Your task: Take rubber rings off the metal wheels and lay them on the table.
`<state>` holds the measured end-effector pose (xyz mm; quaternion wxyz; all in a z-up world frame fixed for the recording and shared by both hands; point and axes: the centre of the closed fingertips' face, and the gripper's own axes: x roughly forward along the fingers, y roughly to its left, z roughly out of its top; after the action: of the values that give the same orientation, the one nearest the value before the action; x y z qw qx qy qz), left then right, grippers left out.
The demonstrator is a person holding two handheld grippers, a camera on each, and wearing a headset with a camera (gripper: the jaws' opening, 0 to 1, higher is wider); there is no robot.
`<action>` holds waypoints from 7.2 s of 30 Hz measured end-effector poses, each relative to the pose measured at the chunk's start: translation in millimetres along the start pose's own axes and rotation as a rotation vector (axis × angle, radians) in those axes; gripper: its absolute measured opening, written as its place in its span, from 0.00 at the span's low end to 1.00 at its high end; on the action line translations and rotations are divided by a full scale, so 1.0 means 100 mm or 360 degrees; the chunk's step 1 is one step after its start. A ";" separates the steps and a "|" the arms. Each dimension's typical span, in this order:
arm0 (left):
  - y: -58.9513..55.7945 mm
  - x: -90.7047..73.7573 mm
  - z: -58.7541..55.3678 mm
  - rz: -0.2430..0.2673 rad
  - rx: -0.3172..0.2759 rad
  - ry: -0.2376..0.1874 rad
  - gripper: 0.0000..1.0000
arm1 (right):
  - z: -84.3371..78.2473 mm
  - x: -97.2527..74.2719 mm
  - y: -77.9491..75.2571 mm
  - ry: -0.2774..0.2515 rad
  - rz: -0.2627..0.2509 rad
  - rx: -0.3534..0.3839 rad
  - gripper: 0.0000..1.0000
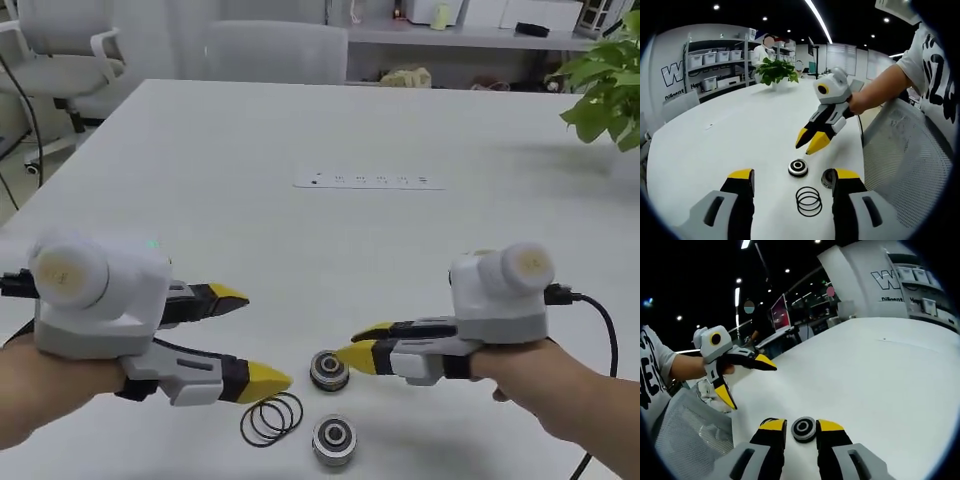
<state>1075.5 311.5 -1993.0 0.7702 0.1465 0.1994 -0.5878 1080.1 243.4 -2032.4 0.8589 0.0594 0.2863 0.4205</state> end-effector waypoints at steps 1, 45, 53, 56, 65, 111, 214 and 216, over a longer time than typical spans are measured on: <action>0.00 0.02 0.00 -0.0003 0.0000 0.0002 0.60 | -0.01 0.00 -0.01 0.0001 0.0001 0.0000 0.22; -0.09 0.59 -0.26 -0.0167 -0.0046 0.0159 0.37 | -0.39 0.13 -0.07 0.0161 0.0051 -0.0277 0.18; -0.14 0.66 -0.29 -0.0185 -0.0046 0.0176 0.33 | -0.42 0.17 -0.06 0.0163 0.0052 -0.0276 0.16; -0.15 0.69 -0.29 -0.0191 -0.0052 0.0179 0.32 | -0.42 0.18 -0.07 0.0160 0.0046 -0.0288 0.15; -0.16 0.77 -0.31 -0.0201 -0.0048 0.0205 0.25 | -0.41 0.20 -0.09 0.0147 0.0031 -0.0291 0.12; -0.08 0.84 -0.30 -0.0061 0.0131 0.0210 0.07 | -0.35 0.13 -0.19 0.0056 -0.0054 0.0015 0.00; -0.21 -0.20 0.18 0.0025 -0.0004 -0.0090 0.63 | 0.25 0.07 0.34 -0.0204 0.0178 0.0176 0.00; -0.23 -0.24 0.16 0.0033 0.0013 -0.0084 0.65 | 0.27 0.08 0.37 -0.0207 0.0187 0.0188 0.00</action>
<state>1050.3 318.9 -1967.0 0.7807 0.1363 0.1751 -0.5842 1073.5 276.7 -2001.3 0.8445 0.1537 0.2503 0.4478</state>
